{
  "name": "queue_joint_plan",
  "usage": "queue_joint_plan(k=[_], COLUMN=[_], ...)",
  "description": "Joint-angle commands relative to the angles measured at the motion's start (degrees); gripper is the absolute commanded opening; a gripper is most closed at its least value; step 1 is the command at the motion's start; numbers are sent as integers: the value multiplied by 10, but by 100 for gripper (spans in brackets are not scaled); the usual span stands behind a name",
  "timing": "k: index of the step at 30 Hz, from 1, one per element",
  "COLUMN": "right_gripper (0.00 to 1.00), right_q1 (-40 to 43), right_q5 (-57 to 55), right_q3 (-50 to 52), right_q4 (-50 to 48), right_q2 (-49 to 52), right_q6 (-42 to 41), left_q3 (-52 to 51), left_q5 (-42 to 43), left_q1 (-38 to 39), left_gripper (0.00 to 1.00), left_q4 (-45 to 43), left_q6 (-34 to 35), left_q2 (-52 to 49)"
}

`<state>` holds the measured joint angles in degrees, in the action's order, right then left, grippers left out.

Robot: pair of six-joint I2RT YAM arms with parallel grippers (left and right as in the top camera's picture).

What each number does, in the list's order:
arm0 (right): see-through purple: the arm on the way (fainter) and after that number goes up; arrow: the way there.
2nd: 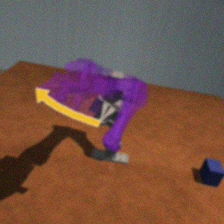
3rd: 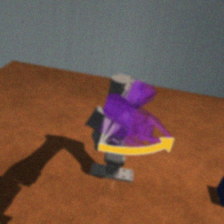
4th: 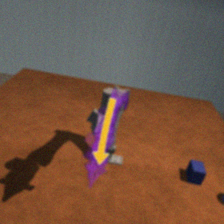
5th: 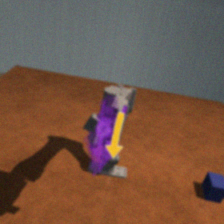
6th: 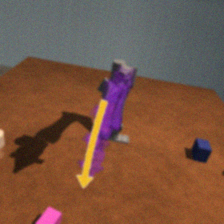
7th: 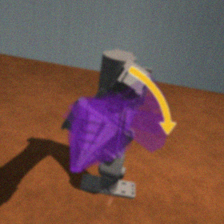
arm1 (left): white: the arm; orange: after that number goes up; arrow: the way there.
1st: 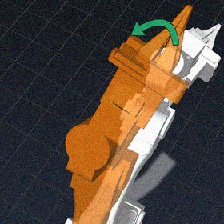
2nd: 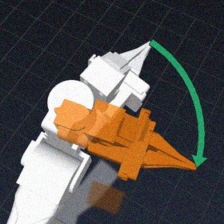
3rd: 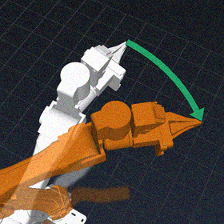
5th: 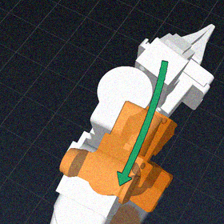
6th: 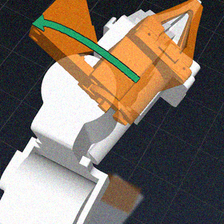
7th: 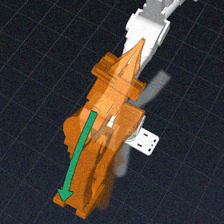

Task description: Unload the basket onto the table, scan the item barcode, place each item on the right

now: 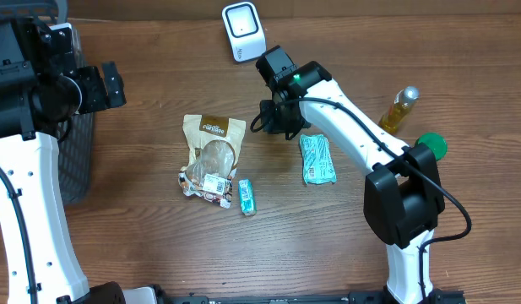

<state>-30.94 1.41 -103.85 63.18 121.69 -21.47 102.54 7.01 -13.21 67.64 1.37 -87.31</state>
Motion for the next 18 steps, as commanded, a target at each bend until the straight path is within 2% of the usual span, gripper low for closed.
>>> queue_joint_plan(k=[1,10,18], right_gripper=[18,19,17], right_q1=[-1,4,31], right_q5=[-16,-44,-44], right_q3=[28,95,110], right_q4=[-14,-43,-27], right_q2=[2,6,8], right_q6=[-13,-13,-13], left_q3=[6,6,6], left_q5=[-1,-1,-1], left_q1=[2,2,2], left_gripper=[99,99,100], left_q4=[-2,-2,-2], left_q6=[3,3,3], left_q2=[-1,-1,-1])
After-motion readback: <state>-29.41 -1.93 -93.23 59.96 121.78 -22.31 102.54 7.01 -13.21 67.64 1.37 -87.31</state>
